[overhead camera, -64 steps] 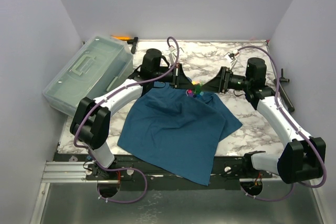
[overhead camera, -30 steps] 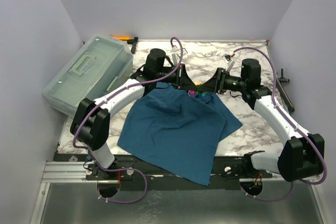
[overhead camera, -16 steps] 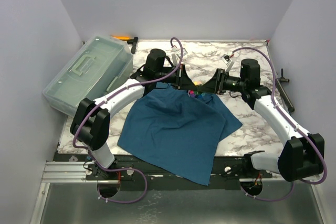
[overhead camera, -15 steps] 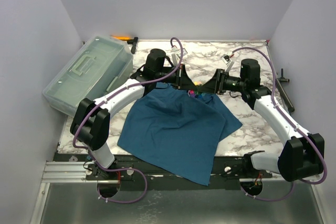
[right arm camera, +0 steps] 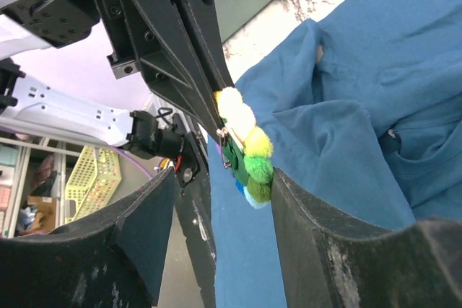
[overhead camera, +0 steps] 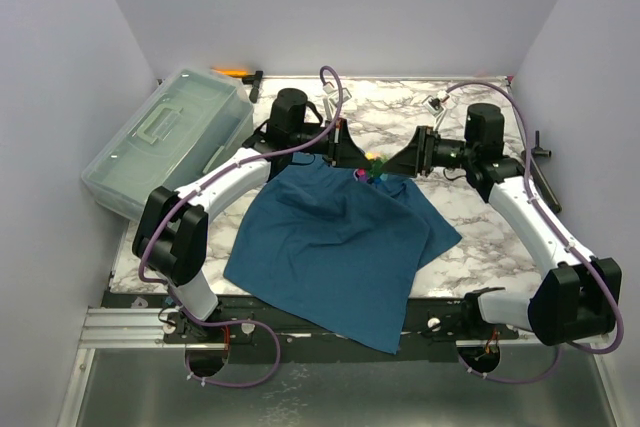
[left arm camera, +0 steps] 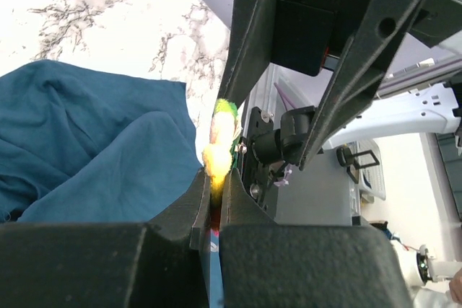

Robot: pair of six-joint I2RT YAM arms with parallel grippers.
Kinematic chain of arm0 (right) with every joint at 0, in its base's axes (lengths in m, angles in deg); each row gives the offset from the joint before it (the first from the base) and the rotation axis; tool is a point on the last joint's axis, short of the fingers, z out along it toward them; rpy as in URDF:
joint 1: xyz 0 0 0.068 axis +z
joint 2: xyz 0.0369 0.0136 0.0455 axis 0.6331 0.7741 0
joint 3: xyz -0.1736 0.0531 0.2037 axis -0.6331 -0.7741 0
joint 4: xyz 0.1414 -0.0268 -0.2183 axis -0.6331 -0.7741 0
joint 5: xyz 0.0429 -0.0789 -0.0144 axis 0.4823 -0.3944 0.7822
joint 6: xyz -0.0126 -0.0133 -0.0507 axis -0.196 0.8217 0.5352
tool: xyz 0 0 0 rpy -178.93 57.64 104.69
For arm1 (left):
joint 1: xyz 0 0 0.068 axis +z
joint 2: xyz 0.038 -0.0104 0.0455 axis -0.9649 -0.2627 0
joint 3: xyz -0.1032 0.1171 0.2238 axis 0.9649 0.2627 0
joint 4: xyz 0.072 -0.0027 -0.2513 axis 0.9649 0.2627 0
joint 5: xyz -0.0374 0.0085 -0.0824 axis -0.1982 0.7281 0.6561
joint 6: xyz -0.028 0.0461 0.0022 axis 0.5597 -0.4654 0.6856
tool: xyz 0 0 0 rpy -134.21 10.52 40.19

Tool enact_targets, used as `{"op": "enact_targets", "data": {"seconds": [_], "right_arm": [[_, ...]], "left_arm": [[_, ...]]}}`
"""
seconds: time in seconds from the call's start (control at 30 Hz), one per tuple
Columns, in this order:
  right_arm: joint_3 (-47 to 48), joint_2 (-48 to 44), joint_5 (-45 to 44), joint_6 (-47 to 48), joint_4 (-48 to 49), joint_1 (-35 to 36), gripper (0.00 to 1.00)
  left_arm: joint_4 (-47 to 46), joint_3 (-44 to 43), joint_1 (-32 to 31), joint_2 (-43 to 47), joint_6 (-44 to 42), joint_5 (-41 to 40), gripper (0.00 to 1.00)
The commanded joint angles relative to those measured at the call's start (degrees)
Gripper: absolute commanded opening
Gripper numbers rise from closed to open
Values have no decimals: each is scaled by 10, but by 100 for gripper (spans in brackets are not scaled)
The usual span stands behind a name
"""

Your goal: Remove the brooch from the garment

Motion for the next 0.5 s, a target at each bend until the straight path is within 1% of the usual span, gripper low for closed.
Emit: {"op": "enact_targets", "data": {"seconds": [0.0,0.17,0.23,0.43,0.47], "right_arm": [[13,6,68,28,-20,-5,55],[14,7,84,41,-25,-6,49],[13,8,86,42,-22,-5,43],[10,8,92,41,-12,-5,17],[10,9,93,40,-12,-5,11]], "left_arm": [[-56,2,3,21,2,66,0],[-79,7,3,23,20,73,0],[-83,6,3,22,23,75,0],[-84,7,2,22,26,74,0],[-84,8,2,22,28,73,0]]}}
